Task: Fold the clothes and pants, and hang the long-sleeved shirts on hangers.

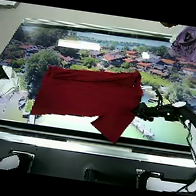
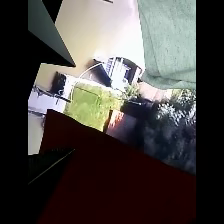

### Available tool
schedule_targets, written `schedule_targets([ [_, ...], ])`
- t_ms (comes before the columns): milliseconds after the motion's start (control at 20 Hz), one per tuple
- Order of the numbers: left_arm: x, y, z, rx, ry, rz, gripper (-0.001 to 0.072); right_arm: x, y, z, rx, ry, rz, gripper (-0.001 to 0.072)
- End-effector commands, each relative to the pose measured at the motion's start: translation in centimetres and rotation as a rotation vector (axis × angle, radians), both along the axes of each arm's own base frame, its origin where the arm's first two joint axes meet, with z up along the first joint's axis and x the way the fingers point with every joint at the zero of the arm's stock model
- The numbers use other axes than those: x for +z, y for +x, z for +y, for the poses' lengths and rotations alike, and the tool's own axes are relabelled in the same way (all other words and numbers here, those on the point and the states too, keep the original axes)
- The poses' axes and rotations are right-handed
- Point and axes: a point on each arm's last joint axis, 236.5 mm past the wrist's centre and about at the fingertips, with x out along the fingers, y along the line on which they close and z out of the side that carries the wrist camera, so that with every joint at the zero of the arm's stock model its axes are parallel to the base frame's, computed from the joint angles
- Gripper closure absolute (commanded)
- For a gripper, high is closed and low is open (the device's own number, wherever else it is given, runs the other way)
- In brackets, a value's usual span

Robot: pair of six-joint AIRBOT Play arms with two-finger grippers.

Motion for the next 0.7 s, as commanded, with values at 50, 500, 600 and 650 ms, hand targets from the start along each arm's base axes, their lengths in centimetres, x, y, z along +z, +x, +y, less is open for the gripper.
schedule_targets([
  [50,-0.4,-0.9,0.0,0.086,-0.042,0.038,0.0133,-1.5,-0.4,0.2,0.012,-0.018,0.025,0.0599],
  [500,-10.2,-4.6,-2.2,0.218,-0.565,-0.052,0.0095,0.0,-1.5,0.9,0.051,0.017,0.043,0.0686],
  [600,-12.8,-5.9,-3.1,0.225,-0.577,-0.027,0.0096,0.1,-1.6,0.9,0.047,0.021,0.051,0.0686],
  [650,-14.0,-6.5,-3.6,0.226,-0.585,-0.008,0.0096,0.2,-1.6,0.9,0.039,0.022,0.057,0.0686],
])
